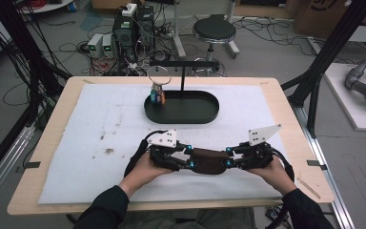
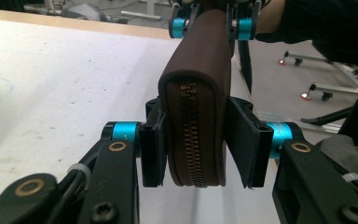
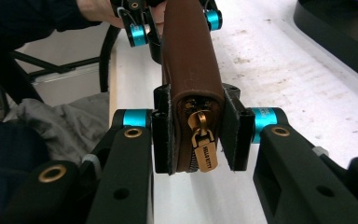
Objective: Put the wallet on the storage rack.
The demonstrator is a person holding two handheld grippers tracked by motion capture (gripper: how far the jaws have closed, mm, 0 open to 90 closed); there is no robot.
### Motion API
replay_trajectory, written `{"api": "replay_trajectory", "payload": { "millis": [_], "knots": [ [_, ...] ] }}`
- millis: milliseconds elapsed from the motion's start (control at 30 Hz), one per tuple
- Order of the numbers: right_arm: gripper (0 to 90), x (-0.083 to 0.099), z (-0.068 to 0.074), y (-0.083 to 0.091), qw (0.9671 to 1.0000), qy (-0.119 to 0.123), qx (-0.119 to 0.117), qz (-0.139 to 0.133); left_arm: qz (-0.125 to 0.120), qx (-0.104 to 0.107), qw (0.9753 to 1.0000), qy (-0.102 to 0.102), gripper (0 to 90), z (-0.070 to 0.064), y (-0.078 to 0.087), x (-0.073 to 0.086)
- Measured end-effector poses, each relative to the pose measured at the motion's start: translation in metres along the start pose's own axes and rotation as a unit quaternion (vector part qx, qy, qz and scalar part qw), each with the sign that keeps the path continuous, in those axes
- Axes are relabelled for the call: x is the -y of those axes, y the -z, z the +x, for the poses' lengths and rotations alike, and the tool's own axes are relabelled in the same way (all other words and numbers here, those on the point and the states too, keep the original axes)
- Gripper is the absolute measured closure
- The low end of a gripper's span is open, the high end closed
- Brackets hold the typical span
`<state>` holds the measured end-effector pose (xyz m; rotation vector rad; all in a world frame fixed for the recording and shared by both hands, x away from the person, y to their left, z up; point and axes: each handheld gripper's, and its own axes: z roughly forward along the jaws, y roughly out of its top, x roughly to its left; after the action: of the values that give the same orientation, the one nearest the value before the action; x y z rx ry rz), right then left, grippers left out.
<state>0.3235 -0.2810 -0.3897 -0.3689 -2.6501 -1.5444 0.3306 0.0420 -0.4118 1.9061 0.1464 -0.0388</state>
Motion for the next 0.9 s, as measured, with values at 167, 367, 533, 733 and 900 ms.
{"api": "replay_trajectory", "payload": {
  "millis": [167,367,533,733,900],
  "knots": [
    [69.0,-0.002,0.000,0.001,1.0000,-0.001,-0.004,-0.003,-0.012,0.004,0.9999,-0.002,63.8,-0.001,0.003,-0.002],
    [61.7,-0.003,-0.002,0.003,0.9997,-0.017,0.000,-0.016,-0.034,0.003,0.9994,-0.007,66.7,0.000,0.007,-0.004],
    [54.5,-0.001,-0.006,0.008,0.9980,-0.040,0.004,-0.049,-0.083,0.003,0.9965,0.011,67.0,0.003,0.015,-0.004],
    [61.7,-0.002,-0.005,0.007,0.9958,-0.047,-0.007,-0.078,-0.089,0.004,0.9960,0.008,66.9,0.002,0.015,-0.005],
    [69.5,-0.003,-0.002,0.008,0.9963,-0.028,0.001,-0.082,-0.088,0.000,0.9960,0.016,64.4,0.001,0.016,-0.006]
  ]
}}
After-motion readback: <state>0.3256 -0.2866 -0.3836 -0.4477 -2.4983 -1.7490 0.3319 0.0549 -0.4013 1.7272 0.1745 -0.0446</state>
